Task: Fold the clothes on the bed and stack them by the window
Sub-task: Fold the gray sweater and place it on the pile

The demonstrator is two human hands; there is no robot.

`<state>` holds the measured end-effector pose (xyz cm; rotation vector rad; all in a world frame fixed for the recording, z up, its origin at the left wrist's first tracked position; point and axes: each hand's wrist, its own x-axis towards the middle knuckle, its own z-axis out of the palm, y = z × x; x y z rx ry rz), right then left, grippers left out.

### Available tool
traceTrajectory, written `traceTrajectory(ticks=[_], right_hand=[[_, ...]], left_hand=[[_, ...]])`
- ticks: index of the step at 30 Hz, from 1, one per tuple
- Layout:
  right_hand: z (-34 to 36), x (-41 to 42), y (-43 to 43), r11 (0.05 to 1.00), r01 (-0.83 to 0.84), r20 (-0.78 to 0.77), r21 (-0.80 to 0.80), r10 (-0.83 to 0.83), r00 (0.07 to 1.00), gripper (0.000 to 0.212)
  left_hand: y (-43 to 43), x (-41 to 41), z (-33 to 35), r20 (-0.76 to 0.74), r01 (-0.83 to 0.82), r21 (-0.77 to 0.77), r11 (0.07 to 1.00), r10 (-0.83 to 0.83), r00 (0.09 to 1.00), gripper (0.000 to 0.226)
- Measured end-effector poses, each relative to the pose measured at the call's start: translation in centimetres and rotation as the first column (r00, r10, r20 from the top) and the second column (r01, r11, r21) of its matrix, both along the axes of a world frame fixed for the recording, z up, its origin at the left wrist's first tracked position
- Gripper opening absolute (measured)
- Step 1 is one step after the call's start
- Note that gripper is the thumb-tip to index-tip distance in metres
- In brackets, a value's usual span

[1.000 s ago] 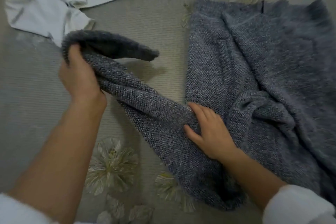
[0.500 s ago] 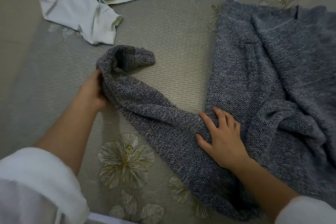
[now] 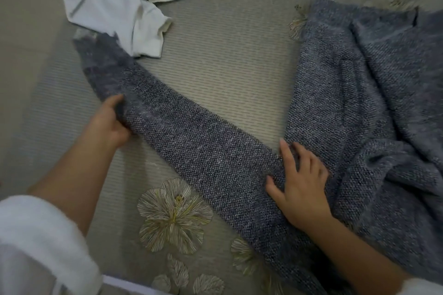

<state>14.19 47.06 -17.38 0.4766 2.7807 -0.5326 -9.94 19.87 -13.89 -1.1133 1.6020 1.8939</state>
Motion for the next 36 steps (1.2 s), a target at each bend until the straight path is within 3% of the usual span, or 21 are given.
traceTrajectory(ticks=[4, 6, 8, 10, 12, 15, 19, 21, 23, 24, 26, 28, 29, 31, 32, 34, 36], right_hand=[[0.5, -1.5, -1.8, 0.930, -0.353, -0.137, 0.102, 0.365, 0.921, 0.067], [0.1, -2.2, -2.5, 0.825, -0.559, -0.004, 0.085, 0.561, 0.828, 0.065], [-0.7, -2.7, -2.8, 0.792, -0.610, 0.118, 0.023, 0.603, 0.789, 0.065], [-0.7, -2.9, -2.7, 0.821, -0.570, 0.109, -0.042, 0.570, 0.814, 0.066], [0.4, -2.8, -2.4, 0.867, -0.472, -0.011, -0.158, 0.477, 0.879, 0.063], [3.0, -1.7, -0.7, 0.922, -0.137, -0.245, -0.362, 0.048, 0.968, 0.046], [5.3, 1.8, 4.0, 0.850, 0.214, -0.315, -0.482, -0.396, 0.862, 0.019], [6.5, 3.3, 6.8, 0.755, 0.347, -0.284, -0.557, -0.566, 0.774, 0.015], [7.5, 3.9, 10.0, 0.591, 0.434, -0.227, -0.680, -0.733, 0.642, 0.015], [7.9, 3.8, 12.0, 0.453, 0.457, -0.160, -0.765, -0.822, 0.547, 0.017], [8.4, 3.8, 16.4, 0.120, 0.438, 0.062, -0.891, -0.923, 0.379, 0.020], [8.4, 4.0, 20.8, -0.168, 0.374, 0.289, -0.912, -0.910, 0.296, 0.034], [8.3, 4.3, 22.7, -0.259, 0.360, 0.369, -0.896, -0.885, 0.284, 0.038], [7.7, 4.8, 25.6, -0.346, 0.373, 0.467, -0.861, -0.828, 0.309, 0.040], [7.2, 4.9, 26.7, -0.346, 0.403, 0.486, -0.847, -0.812, 0.324, 0.038], [6.3, 4.1, 27.9, -0.261, 0.501, 0.473, -0.825, -0.804, 0.360, 0.040], [5.7, 2.7, 28.3, -0.154, 0.606, 0.433, -0.780, -0.832, 0.347, 0.053]], left_hand=[[-0.8, 0.3, -1.5, 0.003, 0.066, -0.047, 0.997, -0.066, 0.998, 0.018], [-0.7, 0.1, -1.2, -0.002, 0.092, -0.077, 0.993, -0.092, 0.996, 0.013], [-0.2, 0.0, -0.5, -0.084, 0.072, -0.100, 0.992, -0.080, 0.993, 0.014], [1.1, 0.0, 0.7, -0.271, -0.013, -0.157, 0.988, -0.030, 0.962, 0.030], [3.1, 0.6, 2.6, -0.450, -0.067, -0.287, 0.956, -0.072, 0.890, 0.030], [8.4, 2.8, 6.0, -0.586, -0.013, -0.468, 0.884, -0.299, 0.753, 0.009], [17.2, 6.3, 9.3, -0.607, 0.092, -0.692, 0.716, -0.646, 0.464, 0.011], [22.6, 8.0, 10.5, -0.638, 0.123, -0.698, 0.706, -0.690, 0.342, 0.018], [28.3, 10.0, 11.6, -0.677, 0.243, -0.669, 0.702, -0.711, 0.190, 0.029], [31.1, 11.1, 11.8, -0.657, 0.336, -0.684, 0.648, -0.747, 0.104, 0.032], [35.7, 13.4, 11.4, -0.507, 0.547, -0.739, 0.393, -0.859, -0.068, 0.039], [37.5, 15.4, 9.4, -0.304, 0.679, -0.725, 0.113, -0.937, -0.170, 0.049], [37.2, 16.5, 8.0, -0.228, 0.686, -0.727, 0.044, -0.957, -0.180, 0.055], [34.6, 18.9, 5.0, -0.117, 0.589, -0.808, 0.012, -0.983, -0.141, 0.062], [32.6, 20.3, 3.8, -0.082, 0.519, -0.854, 0.017, -0.991, -0.103, 0.067], [28.5, 23.1, 1.9, -0.011, 0.437, -0.900, -0.010, -0.999, -0.044, 0.078], [25.5, 25.7, 0.8, 0.104, 0.420, -0.902, -0.098, -0.995, -0.008, 0.092]])
